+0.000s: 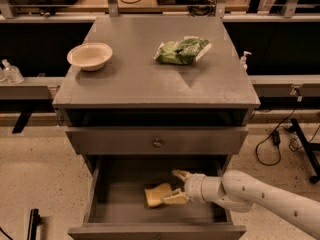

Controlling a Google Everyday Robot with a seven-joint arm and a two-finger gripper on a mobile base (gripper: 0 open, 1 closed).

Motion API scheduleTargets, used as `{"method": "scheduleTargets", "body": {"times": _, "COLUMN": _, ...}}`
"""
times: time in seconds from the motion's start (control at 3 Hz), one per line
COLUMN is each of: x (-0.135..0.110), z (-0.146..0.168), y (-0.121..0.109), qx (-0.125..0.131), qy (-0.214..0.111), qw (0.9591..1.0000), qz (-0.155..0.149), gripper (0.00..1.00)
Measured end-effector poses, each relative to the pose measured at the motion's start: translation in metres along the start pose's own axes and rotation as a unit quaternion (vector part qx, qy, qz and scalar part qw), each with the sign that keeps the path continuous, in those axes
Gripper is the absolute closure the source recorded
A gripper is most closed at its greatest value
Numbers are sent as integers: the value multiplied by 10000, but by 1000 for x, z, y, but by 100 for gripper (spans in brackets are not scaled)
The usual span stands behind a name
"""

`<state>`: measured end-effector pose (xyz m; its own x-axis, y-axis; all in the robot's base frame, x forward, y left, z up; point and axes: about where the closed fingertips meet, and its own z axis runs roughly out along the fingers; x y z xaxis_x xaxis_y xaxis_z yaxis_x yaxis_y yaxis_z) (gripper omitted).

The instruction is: Pick sponge from middle drawer and place on counter

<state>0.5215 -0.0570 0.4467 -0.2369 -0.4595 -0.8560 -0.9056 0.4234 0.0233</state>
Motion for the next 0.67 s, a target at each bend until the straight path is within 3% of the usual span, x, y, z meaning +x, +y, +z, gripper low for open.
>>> {"method": "scheduleTargets", "body": {"times": 0.67, "x": 28, "z": 36, "y": 3, "qx": -70, "qy": 263, "qw": 9996, "qz": -122, "gripper": 0}}
